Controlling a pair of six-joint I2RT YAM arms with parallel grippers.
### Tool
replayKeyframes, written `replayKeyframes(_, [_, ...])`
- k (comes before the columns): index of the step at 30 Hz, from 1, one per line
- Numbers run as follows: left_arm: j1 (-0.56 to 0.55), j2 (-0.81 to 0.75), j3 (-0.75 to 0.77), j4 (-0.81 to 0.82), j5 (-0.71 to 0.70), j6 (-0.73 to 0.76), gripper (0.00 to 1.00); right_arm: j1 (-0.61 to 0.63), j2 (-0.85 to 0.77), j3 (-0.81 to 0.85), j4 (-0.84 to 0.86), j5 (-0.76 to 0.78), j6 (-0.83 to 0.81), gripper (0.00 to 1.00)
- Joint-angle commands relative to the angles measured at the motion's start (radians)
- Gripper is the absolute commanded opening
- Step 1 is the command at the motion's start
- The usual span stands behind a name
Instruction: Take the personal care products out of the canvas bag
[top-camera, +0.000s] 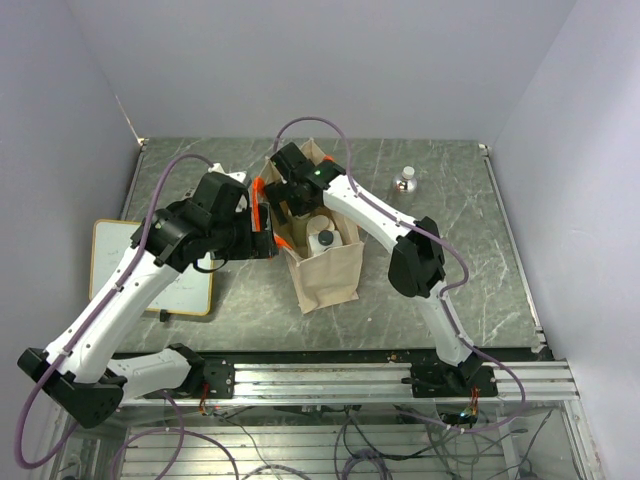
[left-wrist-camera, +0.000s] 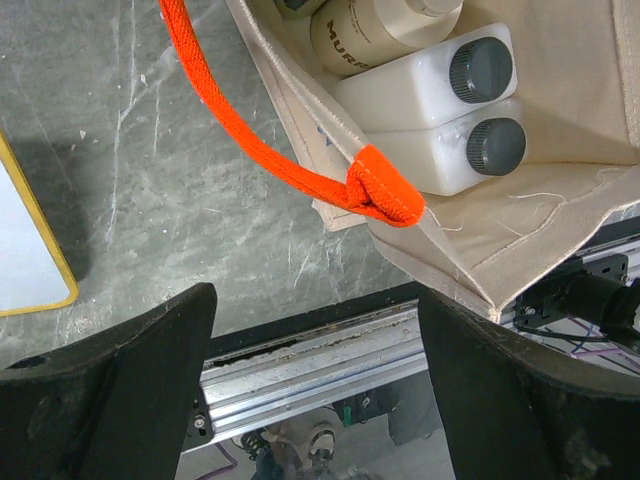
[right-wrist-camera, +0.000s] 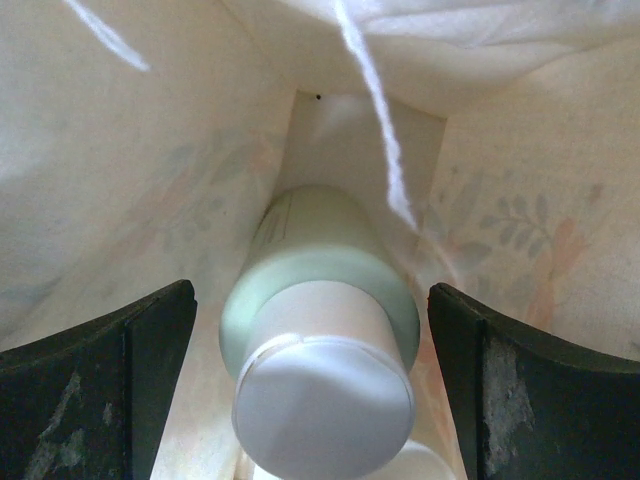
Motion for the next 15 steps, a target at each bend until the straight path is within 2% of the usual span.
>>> replayKeyframes(1, [0.008,-0.011,0.015,0.026,-0.007,0.013,0.92,-0.008,0.034,-0.02,-0.134,-0.019,0.033,1.0])
replayKeyframes(10, [0.008,-0.033,-0.008,0.029,-0.003,-0.008,0.92,0.001,0.037,0.018,-0.217,-0.042,0.032,1.0])
replayKeyframes(15, [0.008,-0.021,0.006,0.026,0.001,-0.004,0.92,-0.001,0.04,-0.023,-0.17,-0.034,0.036,1.0])
